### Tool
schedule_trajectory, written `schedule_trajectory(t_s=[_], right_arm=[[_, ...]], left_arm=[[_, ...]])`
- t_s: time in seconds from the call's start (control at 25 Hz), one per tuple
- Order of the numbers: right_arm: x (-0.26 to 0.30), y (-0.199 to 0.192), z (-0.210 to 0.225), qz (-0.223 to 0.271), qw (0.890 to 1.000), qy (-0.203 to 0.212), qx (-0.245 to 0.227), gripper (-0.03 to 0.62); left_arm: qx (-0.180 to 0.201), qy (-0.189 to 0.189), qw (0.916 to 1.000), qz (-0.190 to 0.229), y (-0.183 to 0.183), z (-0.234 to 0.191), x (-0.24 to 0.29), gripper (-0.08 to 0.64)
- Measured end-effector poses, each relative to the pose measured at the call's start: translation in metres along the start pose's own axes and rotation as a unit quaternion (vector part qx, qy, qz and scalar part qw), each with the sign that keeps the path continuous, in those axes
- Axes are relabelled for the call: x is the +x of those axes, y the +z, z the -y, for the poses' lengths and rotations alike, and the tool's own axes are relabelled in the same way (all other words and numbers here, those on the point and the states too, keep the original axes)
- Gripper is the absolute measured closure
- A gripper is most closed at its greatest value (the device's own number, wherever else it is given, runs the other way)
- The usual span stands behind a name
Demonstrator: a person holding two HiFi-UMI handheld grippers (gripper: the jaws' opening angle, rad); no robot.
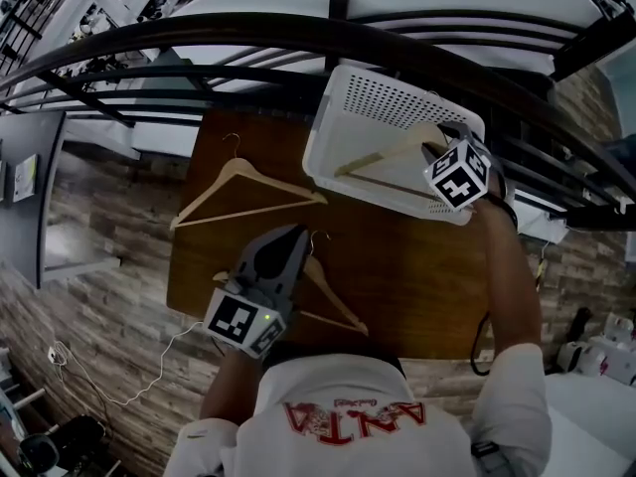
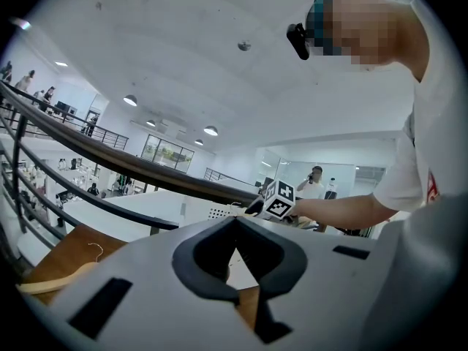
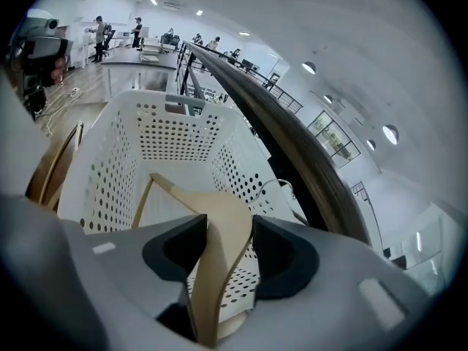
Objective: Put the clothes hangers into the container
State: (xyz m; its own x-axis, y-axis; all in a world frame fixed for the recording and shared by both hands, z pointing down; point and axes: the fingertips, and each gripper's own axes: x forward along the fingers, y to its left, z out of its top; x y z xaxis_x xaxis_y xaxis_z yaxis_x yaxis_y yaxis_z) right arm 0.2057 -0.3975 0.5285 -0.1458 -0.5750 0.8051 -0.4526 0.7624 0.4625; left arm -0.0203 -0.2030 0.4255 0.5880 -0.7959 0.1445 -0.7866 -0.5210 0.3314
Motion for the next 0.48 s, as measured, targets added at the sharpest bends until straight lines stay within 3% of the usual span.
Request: schedule_trajectory(t_s=[0.24, 0.32, 0.48], right_arm=[[-0.012, 0.006, -0.003, -0.013, 0.998, -0.045, -0.049, 0.396], [-0.033, 0.016, 0.002, 0.011, 0.997, -0.066, -0.035, 0.410], [-0.085, 0.034, 0.010, 0.082, 0.991, -0.093, 0.042, 0.509]], left_arm=[[-0.002, 0.000, 1.0000, 0.001, 0.001, -0.006, -0.005, 0.551], [0.000, -0.002, 1.0000, 0.004, 0.003, -0.006, -0.006, 0.551], [0.008, -0.013, 0.9998, 0.011, 0.010, -0.001, -0.005, 0.551]])
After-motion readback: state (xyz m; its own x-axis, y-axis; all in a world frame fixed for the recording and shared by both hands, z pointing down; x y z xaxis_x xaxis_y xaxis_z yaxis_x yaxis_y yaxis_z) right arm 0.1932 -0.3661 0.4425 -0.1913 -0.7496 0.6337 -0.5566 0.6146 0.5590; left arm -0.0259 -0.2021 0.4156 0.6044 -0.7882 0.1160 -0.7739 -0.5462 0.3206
